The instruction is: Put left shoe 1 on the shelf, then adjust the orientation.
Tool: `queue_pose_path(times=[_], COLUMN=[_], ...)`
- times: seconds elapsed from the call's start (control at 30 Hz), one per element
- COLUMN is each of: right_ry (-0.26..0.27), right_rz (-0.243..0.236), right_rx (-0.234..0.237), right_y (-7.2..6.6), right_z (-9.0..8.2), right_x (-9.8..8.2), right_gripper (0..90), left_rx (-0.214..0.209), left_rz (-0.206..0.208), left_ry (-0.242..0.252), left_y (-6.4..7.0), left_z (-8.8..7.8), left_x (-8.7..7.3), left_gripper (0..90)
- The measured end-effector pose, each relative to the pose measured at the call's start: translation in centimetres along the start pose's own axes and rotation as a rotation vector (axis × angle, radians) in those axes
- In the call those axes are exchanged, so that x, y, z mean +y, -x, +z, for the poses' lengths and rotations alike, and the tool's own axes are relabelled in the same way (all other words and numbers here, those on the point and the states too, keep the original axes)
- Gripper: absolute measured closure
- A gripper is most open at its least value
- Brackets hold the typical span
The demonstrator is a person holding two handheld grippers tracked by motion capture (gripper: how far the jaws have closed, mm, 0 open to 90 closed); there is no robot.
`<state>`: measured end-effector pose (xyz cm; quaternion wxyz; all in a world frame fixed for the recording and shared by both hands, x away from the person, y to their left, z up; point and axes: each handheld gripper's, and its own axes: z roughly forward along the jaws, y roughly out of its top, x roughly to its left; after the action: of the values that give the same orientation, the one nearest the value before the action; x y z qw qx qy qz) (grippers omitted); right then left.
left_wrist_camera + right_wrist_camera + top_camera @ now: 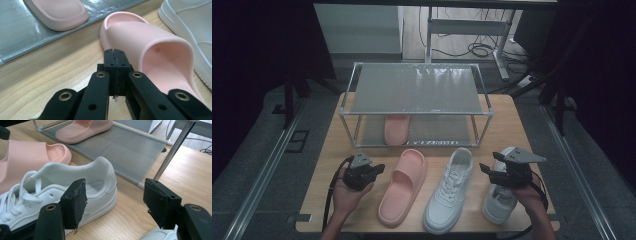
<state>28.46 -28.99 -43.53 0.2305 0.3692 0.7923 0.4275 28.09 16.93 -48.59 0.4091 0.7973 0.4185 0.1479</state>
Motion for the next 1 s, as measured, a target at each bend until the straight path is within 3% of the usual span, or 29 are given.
queue_pose_path(times=[0.2, 0.5, 1.0], right_ry=[0.005, 0.008, 0.008], right_rz=[-0.002, 0.004, 0.002], right_rx=[0.000, -0.004, -0.003], right_y=[0.0, 0.1, 0.0], right_z=[-0.1, -0.3, -0.2], right_x=[0.1, 0.0, 0.0], right_gripper=[35.3, 35.4, 35.3], left_rx=[-0.011, -0.068, -0.131], left_rz=[0.004, 0.035, 0.092], left_ry=[0.014, 0.053, 0.041], left_y=[0.7, 2.5, 5.5], left_z=[-0.8, -2.2, -1.4], left_x=[0.2, 0.9, 1.0], left_gripper=[90.0, 90.0, 90.0])
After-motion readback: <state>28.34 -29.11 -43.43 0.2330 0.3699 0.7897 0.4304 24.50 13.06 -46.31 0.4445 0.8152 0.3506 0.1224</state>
